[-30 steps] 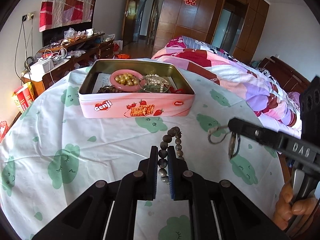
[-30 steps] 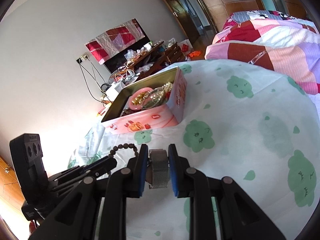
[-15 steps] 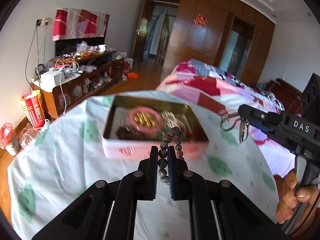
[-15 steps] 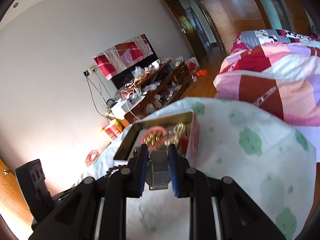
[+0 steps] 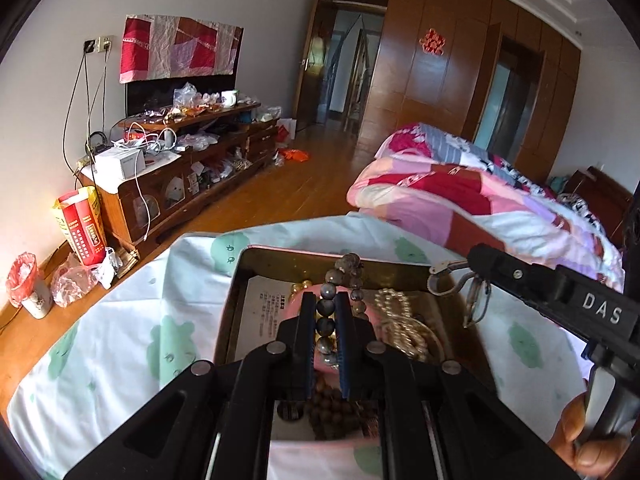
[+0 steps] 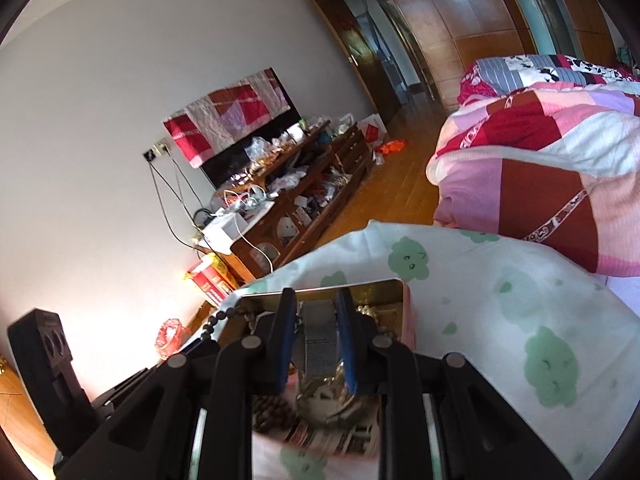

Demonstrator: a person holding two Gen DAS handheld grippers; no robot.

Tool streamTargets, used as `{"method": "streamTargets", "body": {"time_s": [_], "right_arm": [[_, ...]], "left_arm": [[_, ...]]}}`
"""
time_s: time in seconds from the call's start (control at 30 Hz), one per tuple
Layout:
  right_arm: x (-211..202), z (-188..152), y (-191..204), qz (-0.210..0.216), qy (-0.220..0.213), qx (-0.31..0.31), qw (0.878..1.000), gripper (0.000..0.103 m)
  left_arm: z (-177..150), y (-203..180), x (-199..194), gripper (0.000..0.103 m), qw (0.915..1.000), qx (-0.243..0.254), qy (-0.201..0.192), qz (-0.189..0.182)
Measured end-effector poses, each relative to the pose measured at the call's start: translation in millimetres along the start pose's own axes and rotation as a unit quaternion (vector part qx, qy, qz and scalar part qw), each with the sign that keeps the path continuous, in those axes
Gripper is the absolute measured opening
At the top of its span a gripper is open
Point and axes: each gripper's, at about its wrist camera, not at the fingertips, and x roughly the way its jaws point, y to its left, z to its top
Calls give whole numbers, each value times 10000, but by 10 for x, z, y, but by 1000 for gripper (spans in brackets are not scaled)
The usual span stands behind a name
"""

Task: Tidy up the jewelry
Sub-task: 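Carry the bead bracelet into the tin with the left gripper while the right gripper carries the watch in, then open both grippers to release the bracelet and watch in the tin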

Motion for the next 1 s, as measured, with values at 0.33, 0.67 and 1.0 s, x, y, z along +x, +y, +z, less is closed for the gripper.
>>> {"method": "streamTargets", "body": {"time_s": [0.33, 0.67, 1.0], "right_arm": [[422, -137, -152, -417, 329, -107, 9985, 23], [491, -199, -47, -878, 327, -690, 9932, 21], [568, -193, -19, -839, 311, -800, 9928, 21]], "left_arm": [[-87, 13, 224, 8, 9987, 72, 292, 408], [-122, 9, 329, 8, 9963, 215, 459, 689], [-114, -2, 361, 9, 9954, 280, 486, 774]]}}
